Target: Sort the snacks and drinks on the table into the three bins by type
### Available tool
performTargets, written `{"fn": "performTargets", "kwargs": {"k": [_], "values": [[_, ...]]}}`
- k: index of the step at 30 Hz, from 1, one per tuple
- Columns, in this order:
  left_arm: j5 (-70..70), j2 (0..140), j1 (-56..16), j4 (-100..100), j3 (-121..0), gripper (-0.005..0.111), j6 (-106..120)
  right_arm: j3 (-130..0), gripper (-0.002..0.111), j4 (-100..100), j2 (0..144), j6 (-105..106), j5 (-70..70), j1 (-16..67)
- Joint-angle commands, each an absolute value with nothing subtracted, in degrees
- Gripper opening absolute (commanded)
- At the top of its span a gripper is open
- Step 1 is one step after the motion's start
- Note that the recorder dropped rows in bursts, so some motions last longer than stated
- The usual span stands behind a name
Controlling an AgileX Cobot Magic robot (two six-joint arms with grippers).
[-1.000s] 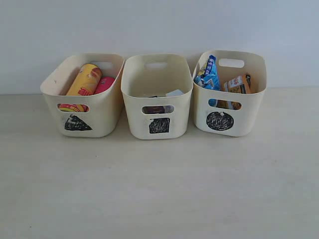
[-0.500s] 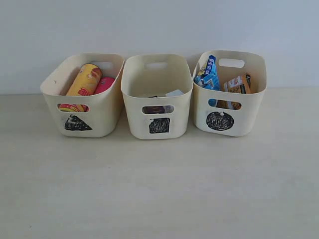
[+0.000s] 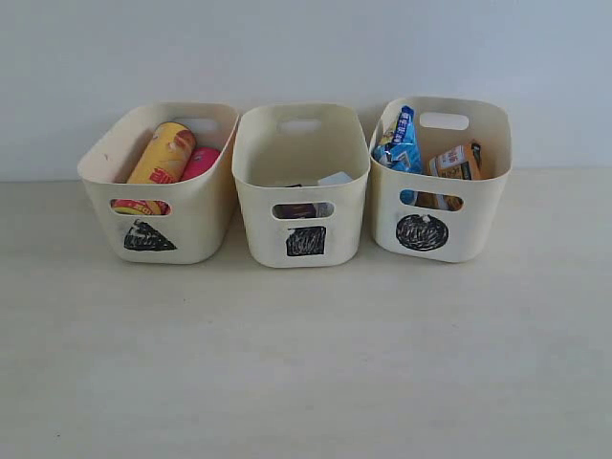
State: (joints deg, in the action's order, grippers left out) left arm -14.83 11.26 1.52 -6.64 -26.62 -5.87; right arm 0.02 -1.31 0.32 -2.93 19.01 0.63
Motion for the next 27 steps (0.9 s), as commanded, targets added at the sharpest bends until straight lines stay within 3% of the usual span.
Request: {"fn": "performTargets", "kwargs": {"k": [1, 8, 12, 27], "values": [[-14.6, 10.9, 1.5, -7.1, -26.4, 0.004, -6.4, 0.0, 0.000, -1.2, 0.0, -2.6, 18.5, 0.3], [-14.3, 8.9, 1.5, -5.2, -24.7, 0.004, -6.4, 0.0, 0.000, -1.2, 0.0, -2.6, 18.5, 0.3], [-14.3, 0.1, 1.5, -3.6, -19.2, 0.004, -6.4, 0.0, 0.000, -1.2, 0.0, -2.6, 18.5, 0.3], [-13.3, 0.0, 1.5, -8.2, 0.0, 0.004, 1.2, 0.0, 0.000, -1.2, 0.0, -2.6, 18.5, 0.3]]}}
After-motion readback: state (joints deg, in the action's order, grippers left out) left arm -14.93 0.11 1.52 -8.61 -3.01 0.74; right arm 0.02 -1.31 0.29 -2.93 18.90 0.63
